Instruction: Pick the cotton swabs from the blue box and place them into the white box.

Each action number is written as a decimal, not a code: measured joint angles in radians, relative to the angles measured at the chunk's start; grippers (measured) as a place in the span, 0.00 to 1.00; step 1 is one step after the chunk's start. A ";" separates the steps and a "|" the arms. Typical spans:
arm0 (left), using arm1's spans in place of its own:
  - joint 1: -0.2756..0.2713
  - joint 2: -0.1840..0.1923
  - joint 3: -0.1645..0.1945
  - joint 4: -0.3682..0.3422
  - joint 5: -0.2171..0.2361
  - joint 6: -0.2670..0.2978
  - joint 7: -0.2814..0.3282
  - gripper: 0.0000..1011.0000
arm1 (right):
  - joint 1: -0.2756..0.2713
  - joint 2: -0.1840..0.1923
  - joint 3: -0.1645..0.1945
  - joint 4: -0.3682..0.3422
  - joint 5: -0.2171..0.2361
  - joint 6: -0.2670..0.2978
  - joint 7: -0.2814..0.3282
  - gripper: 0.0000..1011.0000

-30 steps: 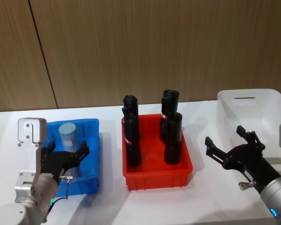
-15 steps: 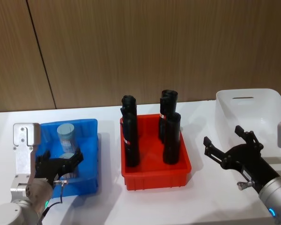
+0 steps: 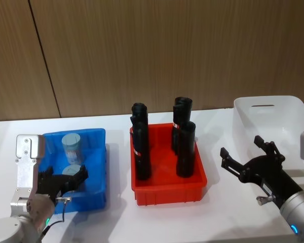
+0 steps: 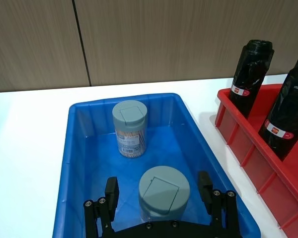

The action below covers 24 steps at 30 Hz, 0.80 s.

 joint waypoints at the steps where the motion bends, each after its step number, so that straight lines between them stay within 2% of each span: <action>1: -0.002 0.000 -0.001 0.004 0.003 0.002 -0.003 0.99 | 0.000 0.000 0.000 0.000 0.000 0.000 0.000 0.99; 24: -0.044 -0.018 -0.006 0.097 0.047 0.021 -0.071 0.99 | 0.000 0.000 0.000 0.000 0.000 0.000 0.000 0.99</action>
